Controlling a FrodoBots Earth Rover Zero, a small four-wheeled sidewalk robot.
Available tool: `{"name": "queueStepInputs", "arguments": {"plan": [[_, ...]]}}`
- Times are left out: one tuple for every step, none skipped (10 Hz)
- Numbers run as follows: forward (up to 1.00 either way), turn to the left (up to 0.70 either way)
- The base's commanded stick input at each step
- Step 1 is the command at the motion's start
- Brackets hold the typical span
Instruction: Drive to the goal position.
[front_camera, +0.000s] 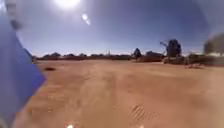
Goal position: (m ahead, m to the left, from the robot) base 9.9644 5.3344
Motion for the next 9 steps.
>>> {"name": "queueStepInputs", "arguments": {"plan": [[0.70, 0.00], [0.70, 0.00], [0.70, 0.00], [0.70, 0.00], [0.70, 0.00], [0.70, 0.00], [0.70, 0.00], [0.70, 0.00], [0.70, 0.00]]}}
